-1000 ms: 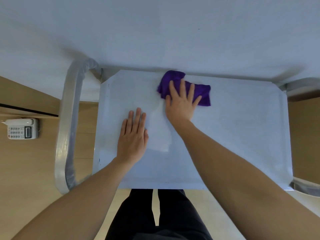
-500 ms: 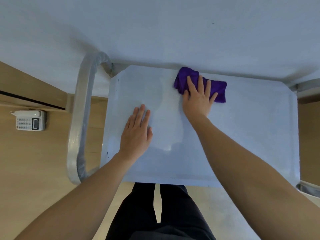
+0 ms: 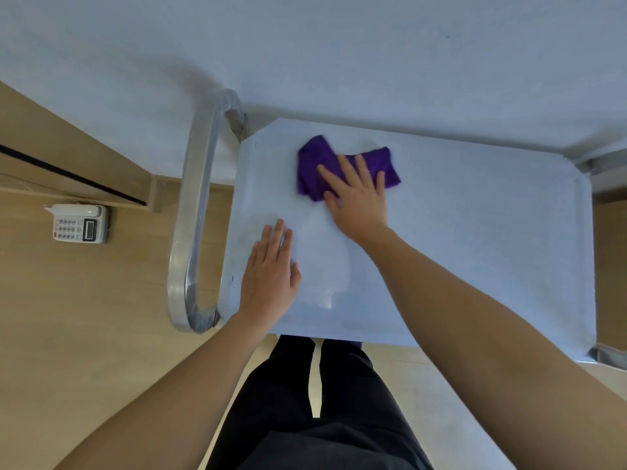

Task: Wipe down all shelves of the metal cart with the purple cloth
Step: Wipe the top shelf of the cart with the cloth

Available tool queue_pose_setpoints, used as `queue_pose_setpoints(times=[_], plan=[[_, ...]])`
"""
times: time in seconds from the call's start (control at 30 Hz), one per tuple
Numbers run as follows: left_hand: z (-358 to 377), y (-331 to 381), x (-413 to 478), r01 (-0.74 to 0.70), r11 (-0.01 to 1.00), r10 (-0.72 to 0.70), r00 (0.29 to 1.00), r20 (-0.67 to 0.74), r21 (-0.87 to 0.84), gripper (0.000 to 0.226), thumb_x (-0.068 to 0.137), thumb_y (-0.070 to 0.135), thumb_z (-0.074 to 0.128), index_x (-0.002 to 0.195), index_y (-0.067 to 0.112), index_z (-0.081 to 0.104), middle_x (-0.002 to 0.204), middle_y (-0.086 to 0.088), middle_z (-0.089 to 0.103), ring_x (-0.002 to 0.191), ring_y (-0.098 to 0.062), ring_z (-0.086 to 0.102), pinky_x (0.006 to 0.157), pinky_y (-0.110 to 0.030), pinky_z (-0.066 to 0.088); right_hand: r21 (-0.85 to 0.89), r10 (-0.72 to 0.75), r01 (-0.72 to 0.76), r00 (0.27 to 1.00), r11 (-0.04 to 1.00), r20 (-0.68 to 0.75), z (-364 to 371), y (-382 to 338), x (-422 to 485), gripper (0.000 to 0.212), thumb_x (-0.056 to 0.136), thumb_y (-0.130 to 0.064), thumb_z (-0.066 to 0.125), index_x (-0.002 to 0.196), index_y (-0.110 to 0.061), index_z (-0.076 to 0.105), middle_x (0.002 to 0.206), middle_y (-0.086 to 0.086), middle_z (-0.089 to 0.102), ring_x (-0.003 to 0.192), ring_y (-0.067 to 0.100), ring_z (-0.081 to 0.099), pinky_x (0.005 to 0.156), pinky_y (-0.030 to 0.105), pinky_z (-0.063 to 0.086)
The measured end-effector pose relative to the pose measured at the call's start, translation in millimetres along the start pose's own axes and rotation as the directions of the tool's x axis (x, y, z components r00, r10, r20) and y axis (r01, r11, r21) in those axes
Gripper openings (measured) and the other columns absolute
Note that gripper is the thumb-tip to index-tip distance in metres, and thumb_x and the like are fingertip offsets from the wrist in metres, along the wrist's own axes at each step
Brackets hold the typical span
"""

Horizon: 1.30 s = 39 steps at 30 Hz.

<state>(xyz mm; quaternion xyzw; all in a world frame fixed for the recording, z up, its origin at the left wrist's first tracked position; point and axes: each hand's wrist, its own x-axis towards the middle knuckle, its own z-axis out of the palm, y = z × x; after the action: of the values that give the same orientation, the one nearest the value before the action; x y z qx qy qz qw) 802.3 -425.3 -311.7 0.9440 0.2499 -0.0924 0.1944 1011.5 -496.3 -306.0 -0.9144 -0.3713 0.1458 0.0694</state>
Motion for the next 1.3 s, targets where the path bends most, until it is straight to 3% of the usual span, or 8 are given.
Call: queue_pose_setpoints(times=[0.13, 0.27, 0.47, 0.67, 0.83, 1.3], plan=[[-1, 4, -2, -0.009, 1.0, 0.009, 0.999, 0.037, 0.0, 0.063, 0.097, 0.025, 0.046, 0.152, 0.007, 0.02, 0.163, -0.009, 0.005, 0.15, -0.028, 0.004, 0.12, -0.044, 0.018, 0.085, 0.346, -0.342, 0.938, 0.936, -0.036, -3, 48, -27, 0.051, 0.099, -0.043, 0.036, 0.149, -0.045, 0.024, 0.162, -0.005, 0.017, 0.15, 0.025, 0.004, 0.118, 0.06, 0.005], [-1, 4, -5, -0.026, 1.0, 0.026, 0.999, 0.042, 0.004, 0.065, 0.096, 0.024, 0.049, 0.152, 0.006, 0.021, 0.162, -0.01, 0.007, 0.149, -0.029, 0.006, 0.12, -0.045, 0.018, 0.096, 0.455, -0.449, 0.889, 0.888, -0.049, 7, 30, -53, 0.053, 0.1, -0.04, 0.035, 0.151, -0.042, 0.022, 0.162, -0.003, 0.016, 0.149, 0.03, 0.004, 0.116, 0.063, 0.004], [0, 6, -11, -0.012, 0.999, 0.01, 0.998, 0.063, 0.038, 0.059, 0.093, 0.022, 0.052, 0.146, 0.006, 0.032, 0.162, -0.013, 0.01, 0.149, -0.032, 0.008, 0.12, -0.045, 0.019, 0.049, 0.214, -0.213, 0.977, 0.976, -0.02, 41, -56, -110, 0.055, 0.096, -0.035, 0.042, 0.149, -0.04, 0.026, 0.162, -0.003, 0.018, 0.15, 0.031, 0.006, 0.117, 0.062, 0.004], [4, 19, -23, -0.03, 0.999, 0.028, 0.999, 0.041, 0.032, 0.052, 0.091, 0.018, 0.055, 0.139, 0.002, 0.042, 0.159, -0.018, 0.017, 0.147, -0.037, 0.014, 0.117, -0.046, 0.025, -0.003, 0.01, -0.01, 0.999, 1.0, 0.05, 31, -18, -135, 0.051, 0.102, -0.04, 0.036, 0.15, -0.044, 0.021, 0.161, -0.008, 0.018, 0.151, 0.023, 0.006, 0.12, 0.053, 0.008], [10, 51, -31, -0.131, 0.991, 0.129, 0.987, 0.093, 0.02, 0.058, 0.091, 0.018, 0.055, 0.144, 0.005, 0.037, 0.158, -0.017, 0.02, 0.147, -0.034, 0.017, 0.115, -0.043, 0.027, 0.018, 0.093, -0.095, 0.992, 0.995, 0.089, 18, 11, -153, 0.049, 0.103, -0.04, 0.033, 0.15, -0.047, 0.019, 0.162, -0.008, 0.014, 0.151, 0.022, 0.002, 0.121, 0.052, 0.007], [31, 158, -7, -0.254, 0.964, 0.238, 0.955, 0.179, 0.075, 0.059, 0.094, 0.022, 0.047, 0.148, 0.005, 0.029, 0.16, -0.014, 0.018, 0.148, -0.03, 0.014, 0.119, -0.038, 0.023, 0.059, 0.164, -0.168, 0.985, 0.984, 0.056, 0, 120, -186, 0.049, 0.103, -0.039, 0.034, 0.149, -0.047, 0.021, 0.162, -0.008, 0.014, 0.151, 0.022, 0.002, 0.121, 0.052, 0.004]])
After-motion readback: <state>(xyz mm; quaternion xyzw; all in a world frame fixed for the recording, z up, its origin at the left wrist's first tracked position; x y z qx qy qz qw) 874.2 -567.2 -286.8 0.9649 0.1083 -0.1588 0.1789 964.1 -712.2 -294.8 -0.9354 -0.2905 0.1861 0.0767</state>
